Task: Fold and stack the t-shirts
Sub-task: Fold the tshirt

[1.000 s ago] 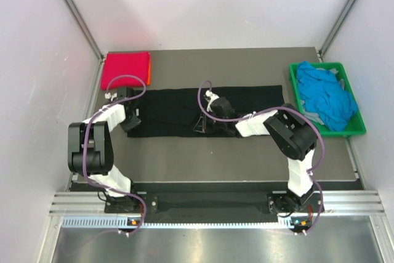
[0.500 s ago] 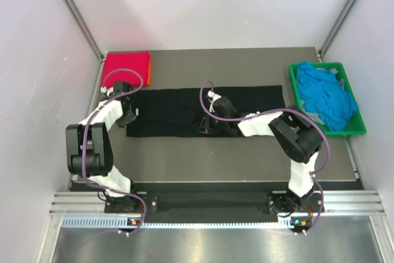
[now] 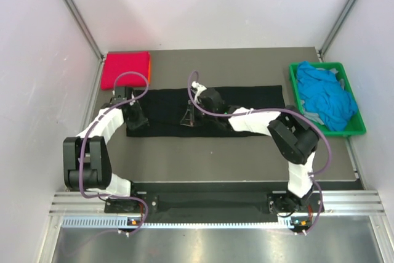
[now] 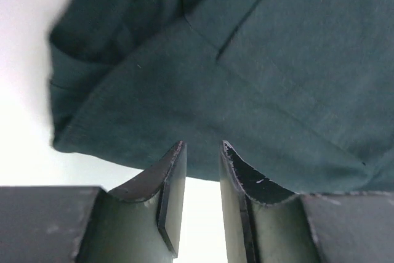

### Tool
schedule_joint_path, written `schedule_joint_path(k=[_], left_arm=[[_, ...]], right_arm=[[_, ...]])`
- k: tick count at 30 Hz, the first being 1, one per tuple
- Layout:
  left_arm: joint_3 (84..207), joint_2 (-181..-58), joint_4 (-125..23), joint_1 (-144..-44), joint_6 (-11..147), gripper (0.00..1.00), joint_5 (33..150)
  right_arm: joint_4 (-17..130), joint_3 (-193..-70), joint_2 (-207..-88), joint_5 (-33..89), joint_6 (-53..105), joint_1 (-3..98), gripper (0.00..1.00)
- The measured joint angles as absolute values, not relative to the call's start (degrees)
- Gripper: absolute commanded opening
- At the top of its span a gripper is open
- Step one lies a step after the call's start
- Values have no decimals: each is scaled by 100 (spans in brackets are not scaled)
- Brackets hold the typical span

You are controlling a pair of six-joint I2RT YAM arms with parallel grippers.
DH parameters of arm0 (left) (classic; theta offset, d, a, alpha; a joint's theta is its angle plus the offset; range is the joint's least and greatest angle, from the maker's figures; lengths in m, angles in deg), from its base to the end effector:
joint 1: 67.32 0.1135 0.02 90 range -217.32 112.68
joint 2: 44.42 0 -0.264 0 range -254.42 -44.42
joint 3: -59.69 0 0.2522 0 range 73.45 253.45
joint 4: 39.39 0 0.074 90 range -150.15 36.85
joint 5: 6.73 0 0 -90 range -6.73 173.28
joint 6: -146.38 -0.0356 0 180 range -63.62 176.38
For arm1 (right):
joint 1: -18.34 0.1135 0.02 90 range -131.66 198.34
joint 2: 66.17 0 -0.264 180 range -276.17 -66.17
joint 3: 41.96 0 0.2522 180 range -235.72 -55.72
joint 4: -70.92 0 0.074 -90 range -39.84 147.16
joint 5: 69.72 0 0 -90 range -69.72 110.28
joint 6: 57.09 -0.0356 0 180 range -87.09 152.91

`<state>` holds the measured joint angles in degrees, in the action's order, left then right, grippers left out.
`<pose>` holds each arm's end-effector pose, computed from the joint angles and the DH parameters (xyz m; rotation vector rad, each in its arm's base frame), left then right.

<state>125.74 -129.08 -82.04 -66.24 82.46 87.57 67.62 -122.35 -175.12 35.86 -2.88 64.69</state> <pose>0.2871 0.0027 0.1999 -0.5991 2.5890 -0.2447 0.2824 0.3099 0.1855 -0.3885 2.2899 1.0847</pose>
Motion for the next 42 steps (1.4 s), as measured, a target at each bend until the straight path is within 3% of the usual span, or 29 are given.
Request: schedule_joint_path(k=[9, 17, 42], left_arm=[[12205, -12969, -8031, -6626, 8349, 33, 8812], [12192, -13297, -7954, -6626, 8340, 34, 8366], [12469, -13559, -8123, -6633, 8397, 36, 6512]], right_arm=[[6974, -13120, -18423, 4036, -485, 6825, 0], [7085, -13192, -19068, 4243, -690, 6919, 0], [7417, -12771, -18913, 4093, -734, 6917, 0]])
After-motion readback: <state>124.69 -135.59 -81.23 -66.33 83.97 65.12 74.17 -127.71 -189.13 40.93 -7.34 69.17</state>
